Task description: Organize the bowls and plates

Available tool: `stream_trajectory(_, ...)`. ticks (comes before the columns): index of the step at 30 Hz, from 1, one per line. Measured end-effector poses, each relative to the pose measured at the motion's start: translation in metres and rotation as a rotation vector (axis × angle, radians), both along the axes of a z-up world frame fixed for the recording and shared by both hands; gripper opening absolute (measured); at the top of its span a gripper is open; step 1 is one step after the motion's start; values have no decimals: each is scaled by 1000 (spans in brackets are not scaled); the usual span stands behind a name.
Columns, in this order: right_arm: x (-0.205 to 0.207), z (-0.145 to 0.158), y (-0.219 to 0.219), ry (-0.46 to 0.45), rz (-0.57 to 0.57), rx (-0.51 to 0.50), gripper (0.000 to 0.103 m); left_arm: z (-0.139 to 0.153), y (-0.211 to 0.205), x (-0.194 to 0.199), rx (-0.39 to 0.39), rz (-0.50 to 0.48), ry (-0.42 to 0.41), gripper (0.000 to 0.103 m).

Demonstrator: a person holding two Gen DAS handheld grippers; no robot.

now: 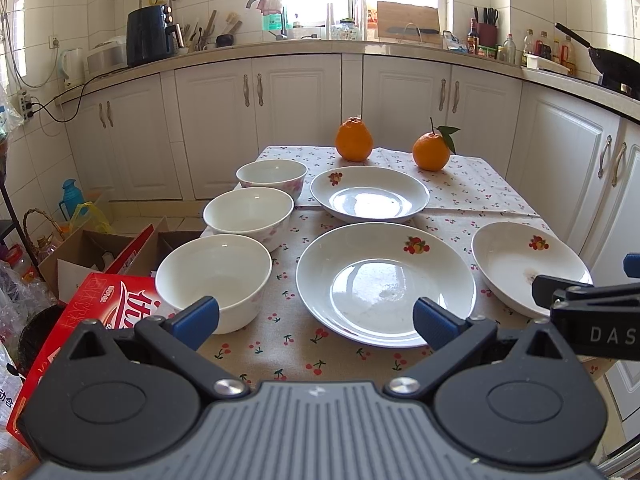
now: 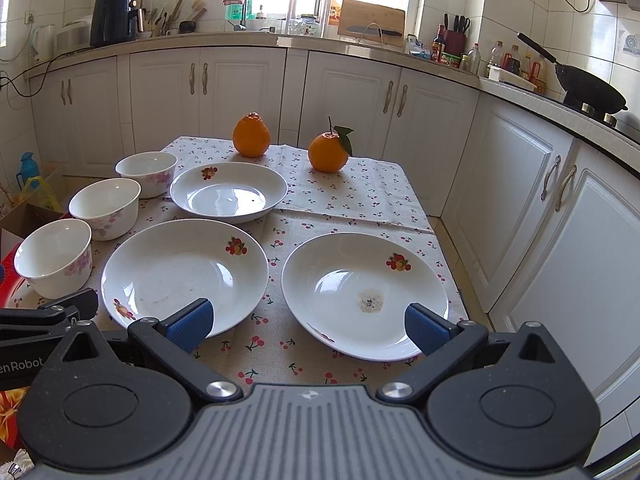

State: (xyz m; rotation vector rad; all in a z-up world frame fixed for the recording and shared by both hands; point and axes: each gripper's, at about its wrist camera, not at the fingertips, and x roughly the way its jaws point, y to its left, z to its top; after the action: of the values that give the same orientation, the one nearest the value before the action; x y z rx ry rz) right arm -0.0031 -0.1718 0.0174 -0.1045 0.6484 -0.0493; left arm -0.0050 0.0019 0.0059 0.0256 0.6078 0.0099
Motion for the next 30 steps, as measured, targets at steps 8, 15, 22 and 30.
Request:
stream_trajectory(8,1,0,0,2,0,2,103,-1,0,1,1,1,1,102)
stream_trajectory(15,3,-1,-2,8,1,8,103,-3,-2,3,1,1,9,102)
stream_trajectory(22,5,-2,-4,6,10,11,103,-3,-4,6,5,-11,7,102)
stream_trajectory(30,7,6,-12,-43,78,36,103,2,-6,16,15,-83,0,102)
